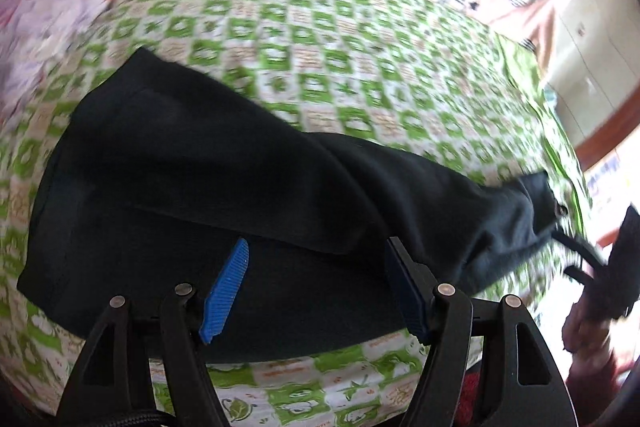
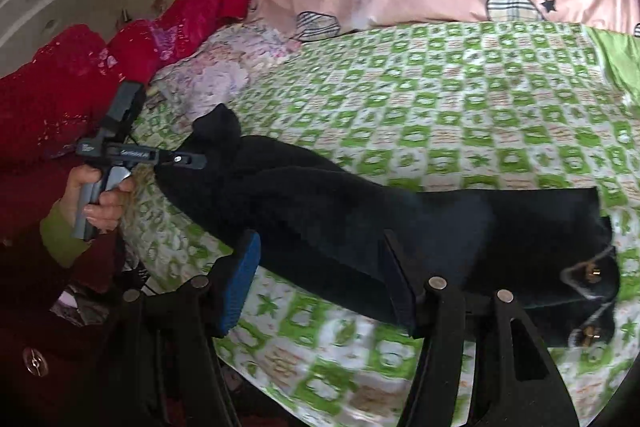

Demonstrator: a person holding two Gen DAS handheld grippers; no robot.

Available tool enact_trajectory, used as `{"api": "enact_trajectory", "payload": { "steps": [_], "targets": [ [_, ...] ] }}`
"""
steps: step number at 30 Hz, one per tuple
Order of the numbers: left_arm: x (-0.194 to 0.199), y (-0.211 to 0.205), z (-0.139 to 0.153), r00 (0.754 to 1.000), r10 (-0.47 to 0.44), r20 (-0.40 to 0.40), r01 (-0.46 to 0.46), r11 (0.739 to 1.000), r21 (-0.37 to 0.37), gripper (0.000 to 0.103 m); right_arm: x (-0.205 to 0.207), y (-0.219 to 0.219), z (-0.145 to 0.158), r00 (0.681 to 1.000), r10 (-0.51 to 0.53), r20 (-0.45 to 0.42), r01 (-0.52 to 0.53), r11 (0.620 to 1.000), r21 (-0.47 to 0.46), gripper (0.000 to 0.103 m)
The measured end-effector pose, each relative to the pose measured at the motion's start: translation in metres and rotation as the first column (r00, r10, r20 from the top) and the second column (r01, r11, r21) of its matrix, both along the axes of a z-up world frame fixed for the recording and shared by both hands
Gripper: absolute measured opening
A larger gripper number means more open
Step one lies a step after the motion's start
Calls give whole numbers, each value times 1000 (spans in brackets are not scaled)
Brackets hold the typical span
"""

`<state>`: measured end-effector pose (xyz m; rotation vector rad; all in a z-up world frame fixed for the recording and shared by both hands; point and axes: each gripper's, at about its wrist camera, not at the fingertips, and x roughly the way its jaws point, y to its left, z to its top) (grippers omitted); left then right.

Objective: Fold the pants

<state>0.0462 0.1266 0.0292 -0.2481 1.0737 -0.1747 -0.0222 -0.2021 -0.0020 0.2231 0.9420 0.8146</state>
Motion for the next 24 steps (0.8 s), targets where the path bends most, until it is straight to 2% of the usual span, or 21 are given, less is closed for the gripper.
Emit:
{"api": "enact_trajectory", "payload": {
  "steps": [4,6,9,14,18,21,23,24],
  "targets": [
    [10,28,-5,990,134,-45,-136,988,-67,70,-4,35,-11,998,65,-18,-64,998,8,61],
    [17,35,-3,985,160,-62,-165,982,-89,71,-1,44,-16,996,82,-42,-81,996,28,61],
    [37,36,2,977,184,-104,-193,978,-74,74,1,58,-21,994,96,-54,-95,995,19,61],
    [85,21,4,958,171,-231,-175,985,5,75,13,75,-23,990,119,-76,-119,993,-2,61],
    [124,4,-11,927,157,-342,-124,985,117,75,25,85,-30,980,135,-144,-135,991,9,61],
    [137,-3,-26,910,150,-387,-86,981,176,75,26,87,-34,973,141,-183,-138,990,29,61],
    [140,-6,-31,911,138,-387,-59,976,209,69,23,86,-35,970,146,-194,-138,989,54,61],
    [139,-7,-31,918,132,-374,-47,972,228,58,22,87,-36,968,149,-201,-138,988,66,61]
  ]
}}
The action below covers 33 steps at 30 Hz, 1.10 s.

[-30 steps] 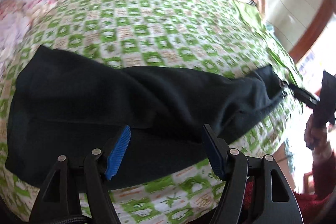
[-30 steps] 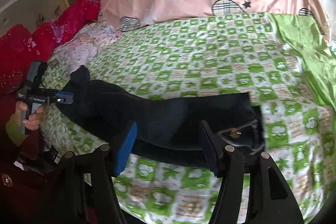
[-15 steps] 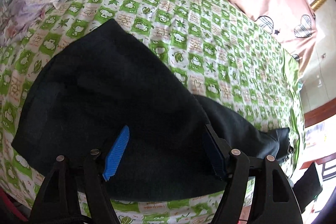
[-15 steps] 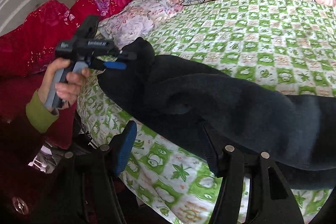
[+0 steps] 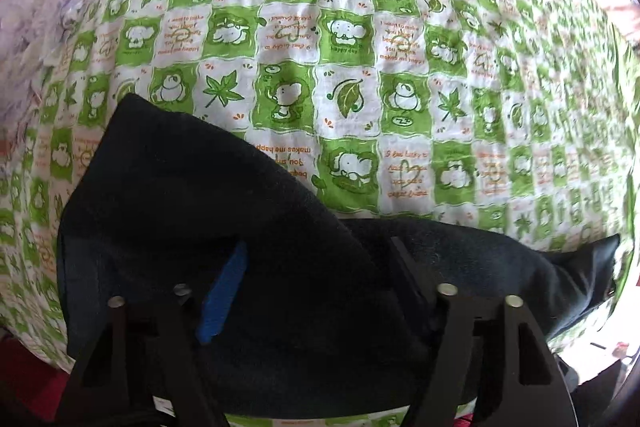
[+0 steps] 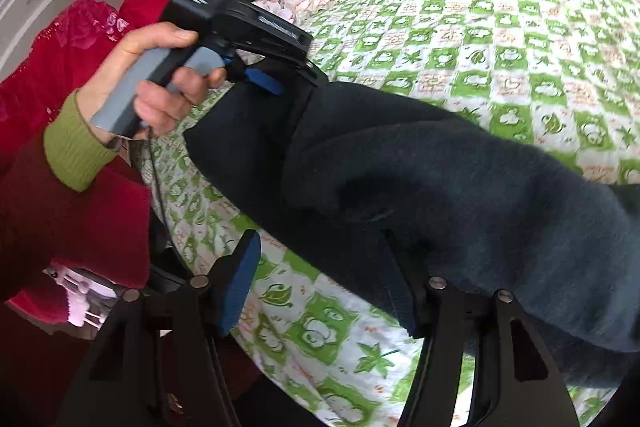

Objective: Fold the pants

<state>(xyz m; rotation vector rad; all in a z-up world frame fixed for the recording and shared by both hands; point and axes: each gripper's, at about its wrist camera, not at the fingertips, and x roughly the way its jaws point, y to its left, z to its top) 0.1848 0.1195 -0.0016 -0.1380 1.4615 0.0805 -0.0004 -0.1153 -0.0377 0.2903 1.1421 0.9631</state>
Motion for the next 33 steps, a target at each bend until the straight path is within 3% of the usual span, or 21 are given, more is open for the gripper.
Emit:
{"api": "enact_trajectory", "payload": {
  "steps": [3,6,10,14,16,18,20,25,28,33],
  "targets": [
    [-10,2,5,998,-23,57,23,1000,-7,21,-2,3,-5,1000,-5,-10,5,1000,2,61],
    [-33,11,17,990,2,142,7,998,-65,9,4,4,-13,998,-23,-50,24,1000,19,61],
    [-78,32,31,959,82,271,-35,984,-173,6,14,2,-20,993,-92,-76,93,996,13,61],
    [-123,56,43,908,168,383,-74,966,-247,5,25,-7,-29,973,-189,-130,193,981,18,61],
    [-139,63,47,882,197,428,-85,960,-265,5,29,-11,-32,960,-240,-142,244,970,11,46],
    [-147,65,52,860,210,465,-91,960,-264,5,31,-14,-33,950,-277,-141,280,960,-1,14],
    [-153,69,56,842,210,497,-90,963,-254,5,30,-18,-27,945,-306,-119,308,951,2,7],
    [-190,82,72,781,203,590,-75,969,-234,4,21,-30,10,946,-325,1,325,945,26,6],
    [-203,91,61,779,210,590,-80,968,-239,4,14,-29,13,953,-301,17,302,953,-3,6],
    [-212,107,30,813,264,519,-103,942,-318,4,6,-18,0,964,-267,-9,266,963,-52,6]
  ]
}}
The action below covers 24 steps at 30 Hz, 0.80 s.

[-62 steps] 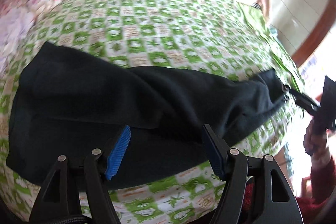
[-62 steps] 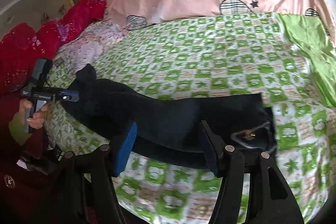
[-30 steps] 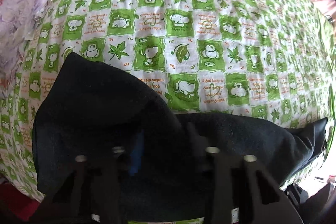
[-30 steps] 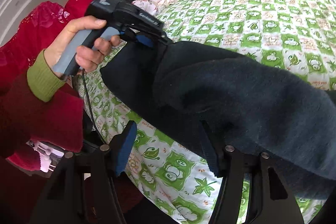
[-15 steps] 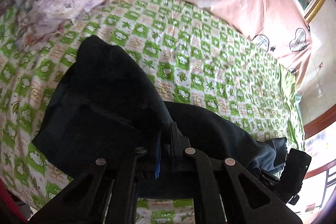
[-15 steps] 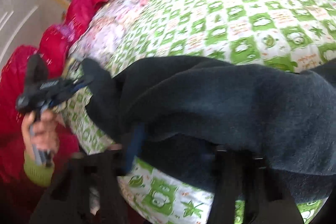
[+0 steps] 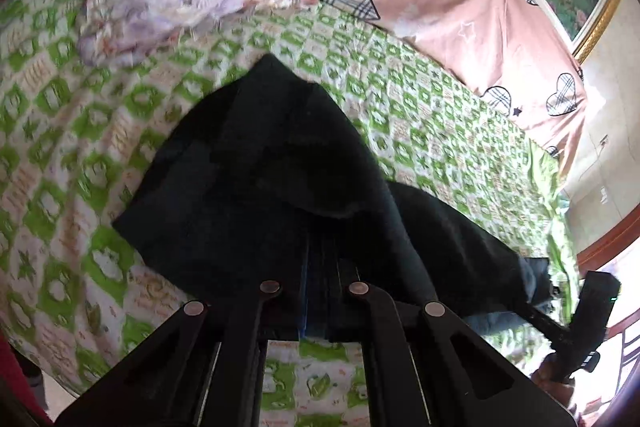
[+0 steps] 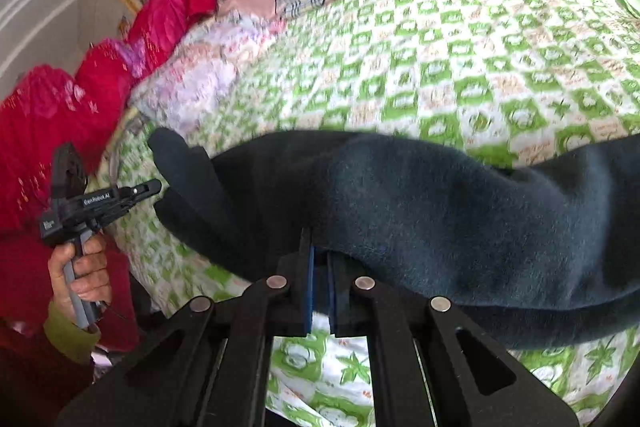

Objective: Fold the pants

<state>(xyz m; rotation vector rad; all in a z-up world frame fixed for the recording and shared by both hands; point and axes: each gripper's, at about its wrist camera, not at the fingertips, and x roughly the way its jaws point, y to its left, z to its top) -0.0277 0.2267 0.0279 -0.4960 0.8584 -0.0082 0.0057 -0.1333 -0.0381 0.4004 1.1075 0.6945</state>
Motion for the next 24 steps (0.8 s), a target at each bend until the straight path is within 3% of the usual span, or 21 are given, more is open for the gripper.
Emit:
{"api": "enact_trajectory", "payload": {
  "steps": [2,3,4,6,9,11,12,13,16,20,24],
  "targets": [
    [-3,-2,3,1000,-13,13,14,999,-29,13,-1,-1,-2,1000,0,-15,0,1000,13,7],
    [-4,-5,9,999,-23,23,24,999,-31,23,-1,0,-1,1000,-2,-11,2,1000,10,7],
    [-2,-8,12,999,-29,20,30,999,-29,47,-1,0,0,1000,-3,-6,3,1000,9,8],
    [5,-18,15,999,-35,11,35,999,-17,72,-3,0,1,1000,-4,-3,4,1000,6,9],
    [22,-30,7,999,-23,-42,23,1000,-12,69,-3,2,2,1000,-5,3,5,1000,0,9],
    [31,-31,-3,996,3,-86,-5,1000,-26,60,-4,2,2,1000,0,6,0,1000,-5,9],
    [34,-29,-8,995,14,-101,-17,999,-37,38,-4,1,1,1000,1,5,-1,1000,-7,9],
    [37,-26,-15,992,24,-120,-29,999,-44,7,-5,1,0,1000,5,7,-5,1000,-11,9],
    [28,-9,-17,993,67,-95,-74,994,-77,5,-9,3,7,999,27,47,-25,999,-35,7],
    [0,5,4,996,89,2,-89,996,3,4,-13,5,16,994,61,86,-59,998,-30,7],
    [-9,16,-23,994,88,-60,-90,996,-21,4,-12,12,-6,995,98,0,-98,995,-36,7]
  ]
}}
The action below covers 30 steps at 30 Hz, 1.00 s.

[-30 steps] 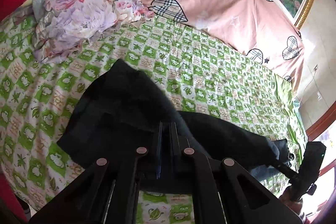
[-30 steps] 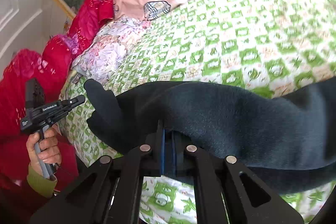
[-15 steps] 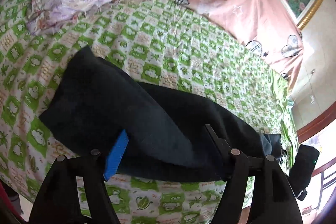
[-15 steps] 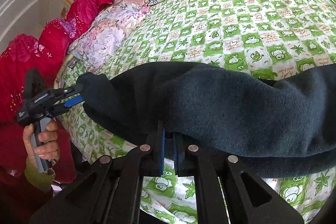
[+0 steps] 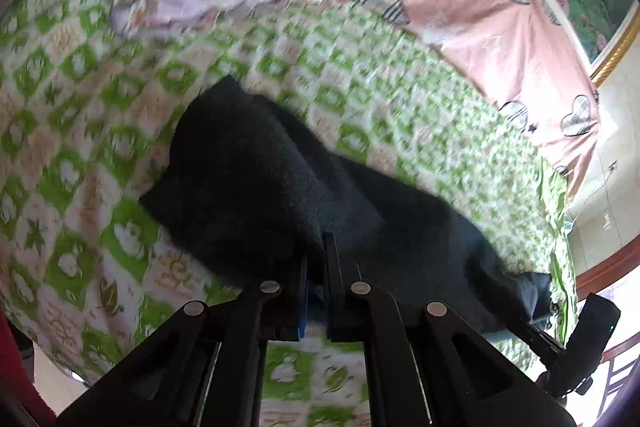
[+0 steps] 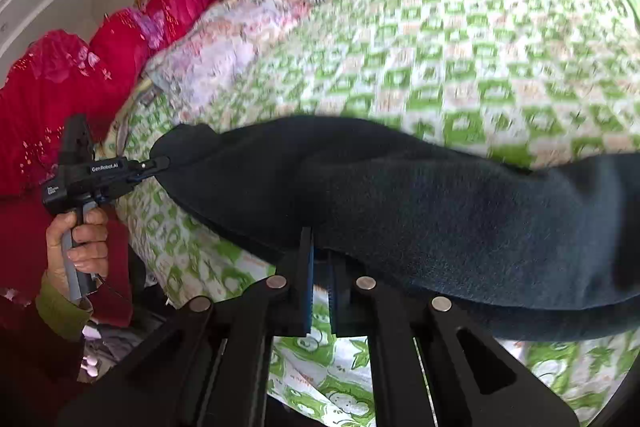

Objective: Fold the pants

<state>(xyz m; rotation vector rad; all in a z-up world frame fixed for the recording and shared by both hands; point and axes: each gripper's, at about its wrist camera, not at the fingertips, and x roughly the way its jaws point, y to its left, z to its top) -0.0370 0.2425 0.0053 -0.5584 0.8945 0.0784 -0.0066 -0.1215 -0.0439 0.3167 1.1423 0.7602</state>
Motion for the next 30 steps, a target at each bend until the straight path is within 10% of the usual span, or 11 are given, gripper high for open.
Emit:
{"api": "enact_trajectory", "payload": {
  "steps": [4,9,12,16,23,27,30],
  "targets": [
    [-7,8,-31,999,13,-46,-14,1000,-23,8,-2,1,-14,997,16,-78,-17,1000,-15,10],
    [-22,13,-23,999,31,-25,-31,1000,-6,27,-10,3,-5,995,69,-71,-70,997,-19,53],
    [-30,20,-13,996,79,-30,-78,996,29,60,-13,10,9,992,118,-43,-119,993,0,53],
    [-36,41,-12,987,147,-58,-148,989,-20,74,-4,24,23,988,154,-2,-154,988,7,55],
    [-19,69,-27,967,198,-163,-223,963,-154,75,33,52,37,977,208,-53,-201,972,119,55],
    [-8,76,-28,961,217,-171,-247,952,-183,77,25,79,38,869,451,-203,-390,878,278,55],
    [0,81,-30,959,222,-177,-255,947,-197,77,23,80,58,891,442,-101,-410,881,234,55]
  ]
}}
